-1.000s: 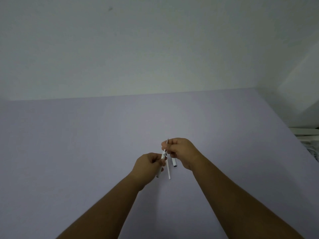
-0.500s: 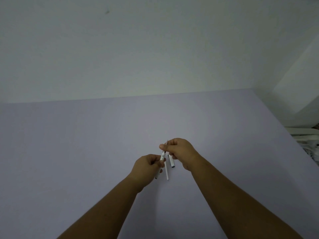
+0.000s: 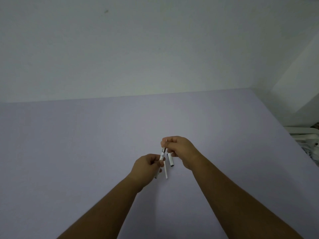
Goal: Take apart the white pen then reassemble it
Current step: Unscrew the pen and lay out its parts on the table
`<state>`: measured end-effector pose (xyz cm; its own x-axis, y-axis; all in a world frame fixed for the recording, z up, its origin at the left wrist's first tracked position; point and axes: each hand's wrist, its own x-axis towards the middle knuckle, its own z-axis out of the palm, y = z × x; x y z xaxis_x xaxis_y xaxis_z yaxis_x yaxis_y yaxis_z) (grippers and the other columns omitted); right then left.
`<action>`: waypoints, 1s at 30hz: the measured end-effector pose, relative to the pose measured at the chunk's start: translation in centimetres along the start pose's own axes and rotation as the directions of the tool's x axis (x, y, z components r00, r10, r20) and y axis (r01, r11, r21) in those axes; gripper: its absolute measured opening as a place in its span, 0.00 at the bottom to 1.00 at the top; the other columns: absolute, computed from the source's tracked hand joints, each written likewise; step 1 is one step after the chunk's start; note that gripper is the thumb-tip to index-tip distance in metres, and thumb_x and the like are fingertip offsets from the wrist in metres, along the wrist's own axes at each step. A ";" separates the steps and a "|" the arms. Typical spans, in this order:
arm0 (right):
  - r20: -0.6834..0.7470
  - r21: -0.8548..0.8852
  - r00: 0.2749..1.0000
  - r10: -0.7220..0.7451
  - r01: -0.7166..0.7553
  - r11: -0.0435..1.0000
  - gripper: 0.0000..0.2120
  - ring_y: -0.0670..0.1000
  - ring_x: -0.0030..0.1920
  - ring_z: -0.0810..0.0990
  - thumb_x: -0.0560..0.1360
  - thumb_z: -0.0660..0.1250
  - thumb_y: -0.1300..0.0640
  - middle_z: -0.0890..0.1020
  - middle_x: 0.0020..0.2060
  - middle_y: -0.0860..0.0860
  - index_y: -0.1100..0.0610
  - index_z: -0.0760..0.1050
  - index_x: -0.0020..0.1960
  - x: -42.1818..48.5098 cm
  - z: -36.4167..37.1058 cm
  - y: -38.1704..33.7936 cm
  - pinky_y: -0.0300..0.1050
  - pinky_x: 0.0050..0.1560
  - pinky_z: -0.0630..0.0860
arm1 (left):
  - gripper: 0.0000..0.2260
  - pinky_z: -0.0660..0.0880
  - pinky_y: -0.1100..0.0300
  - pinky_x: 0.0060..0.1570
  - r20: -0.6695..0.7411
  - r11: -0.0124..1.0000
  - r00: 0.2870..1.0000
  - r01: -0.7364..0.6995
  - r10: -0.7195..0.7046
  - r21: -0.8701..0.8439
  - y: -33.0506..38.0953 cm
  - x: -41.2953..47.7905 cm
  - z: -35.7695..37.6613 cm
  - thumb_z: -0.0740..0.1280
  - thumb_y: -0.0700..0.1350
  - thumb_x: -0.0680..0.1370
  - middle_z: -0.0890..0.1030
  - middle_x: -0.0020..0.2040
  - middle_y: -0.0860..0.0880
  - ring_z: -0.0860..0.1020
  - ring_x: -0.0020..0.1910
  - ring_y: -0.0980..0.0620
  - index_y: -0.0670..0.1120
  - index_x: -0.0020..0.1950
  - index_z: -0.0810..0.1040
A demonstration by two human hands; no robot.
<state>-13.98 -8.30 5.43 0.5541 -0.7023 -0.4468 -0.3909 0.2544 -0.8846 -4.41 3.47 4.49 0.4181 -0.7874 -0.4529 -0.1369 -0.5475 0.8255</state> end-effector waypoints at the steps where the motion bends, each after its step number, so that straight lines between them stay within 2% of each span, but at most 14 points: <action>1: -0.023 -0.012 1.000 -0.002 0.002 1.000 0.13 0.49 0.45 0.77 0.73 0.71 0.55 0.81 0.44 0.50 0.58 0.79 0.55 0.0 0.0 0.0 0.39 0.42 0.74 | 0.08 0.79 0.56 0.48 0.001 1.000 1.000 -0.004 0.004 0.004 0.0 0.0 0.0 0.62 0.44 0.79 0.83 0.47 0.45 0.81 0.44 0.50 0.54 0.43 0.77; 4: -0.026 -0.030 0.999 -0.018 0.018 0.999 0.10 0.51 0.47 0.78 0.73 0.70 0.59 0.82 0.46 0.52 0.56 0.79 0.54 0.0 0.0 0.1 0.38 0.42 0.75 | 0.10 0.79 0.57 0.46 0.004 1.000 1.000 -0.007 0.007 0.011 0.1 -0.1 0.1 0.62 0.43 0.79 0.82 0.45 0.47 0.80 0.42 0.51 0.55 0.41 0.77; 6: 0.005 -0.007 1.000 -0.013 0.013 1.000 0.13 0.52 0.49 0.78 0.73 0.69 0.61 0.82 0.51 0.55 0.56 0.78 0.58 0.0 -0.1 -0.1 0.39 0.44 0.75 | 0.09 0.79 0.57 0.46 0.002 1.000 1.000 -0.004 0.004 0.013 0.1 -0.1 0.1 0.62 0.44 0.79 0.82 0.45 0.47 0.80 0.42 0.51 0.54 0.43 0.77; 8: 0.001 0.015 1.000 0.003 -0.003 1.000 0.17 0.51 0.49 0.79 0.73 0.70 0.59 0.81 0.52 0.55 0.56 0.76 0.61 0.0 0.0 -0.2 0.39 0.45 0.76 | 0.07 0.79 0.57 0.47 0.003 1.000 1.000 -0.002 0.002 0.012 0.1 -0.2 0.0 0.62 0.44 0.79 0.83 0.47 0.45 0.80 0.44 0.49 0.52 0.45 0.78; 10: -0.029 -0.001 1.000 0.001 -0.001 1.000 0.16 0.51 0.48 0.80 0.73 0.71 0.57 0.81 0.51 0.55 0.55 0.76 0.59 -0.1 0.2 0.0 0.40 0.44 0.76 | 0.07 0.79 0.56 0.48 0.004 1.000 1.000 -0.002 0.002 0.001 0.1 -0.3 0.0 0.61 0.44 0.79 0.83 0.48 0.44 0.80 0.45 0.48 0.51 0.46 0.78; 12: -0.039 -0.010 0.999 -0.023 0.023 1.000 0.14 0.52 0.50 0.80 0.73 0.69 0.60 0.82 0.50 0.54 0.54 0.76 0.58 -0.1 0.2 0.0 0.39 0.44 0.76 | 0.07 0.79 0.55 0.48 0.010 1.000 1.000 -0.007 0.007 -0.009 0.2 -0.5 0.1 0.61 0.43 0.79 0.83 0.48 0.44 0.80 0.45 0.48 0.50 0.48 0.78; 16: -0.033 0.065 0.997 -0.064 0.066 0.996 0.16 0.49 0.50 0.80 0.77 0.61 0.66 0.83 0.46 0.49 0.54 0.73 0.62 -0.2 0.4 -0.1 0.39 0.47 0.76 | 0.08 0.79 0.53 0.50 0.031 0.999 0.999 -0.007 0.008 -0.042 0.3 -0.7 0.0 0.60 0.41 0.80 0.82 0.48 0.45 0.81 0.47 0.46 0.52 0.53 0.75; 20: -0.067 0.073 0.996 -0.059 0.064 0.995 0.18 0.49 0.49 0.80 0.77 0.60 0.68 0.82 0.44 0.48 0.54 0.72 0.64 0.1 0.4 -0.4 0.44 0.53 0.76 | 0.11 0.79 0.56 0.50 0.072 0.998 0.997 -0.002 0.007 -0.066 0.5 -0.9 -0.2 0.60 0.39 0.80 0.81 0.45 0.48 0.81 0.46 0.47 0.56 0.55 0.71; 26: -0.076 0.082 0.995 -0.059 0.065 0.994 0.18 0.47 0.48 0.80 0.77 0.60 0.67 0.82 0.47 0.49 0.54 0.71 0.64 0.3 0.4 -0.4 0.39 0.47 0.76 | 0.13 0.80 0.52 0.51 0.083 0.998 0.997 0.009 -0.003 -0.064 0.4 -0.8 -0.3 0.60 0.40 0.79 0.82 0.44 0.47 0.81 0.45 0.46 0.60 0.50 0.72; 30: -0.175 0.180 0.979 -0.105 0.137 0.974 0.16 0.46 0.46 0.79 0.78 0.60 0.66 0.82 0.48 0.50 0.54 0.71 0.63 1.1 -0.2 -1.3 0.38 0.43 0.74 | 0.13 0.80 0.52 0.50 0.086 0.997 0.996 0.009 -0.002 -0.083 0.0 -0.8 -0.5 0.60 0.40 0.79 0.83 0.47 0.43 0.81 0.44 0.47 0.60 0.51 0.74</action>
<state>-13.02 -9.48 6.08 0.4553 -0.8305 -0.3208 -0.1727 0.2711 -0.9469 -4.28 4.21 5.00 0.3395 -0.8078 -0.4818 -0.0581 -0.5293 0.8465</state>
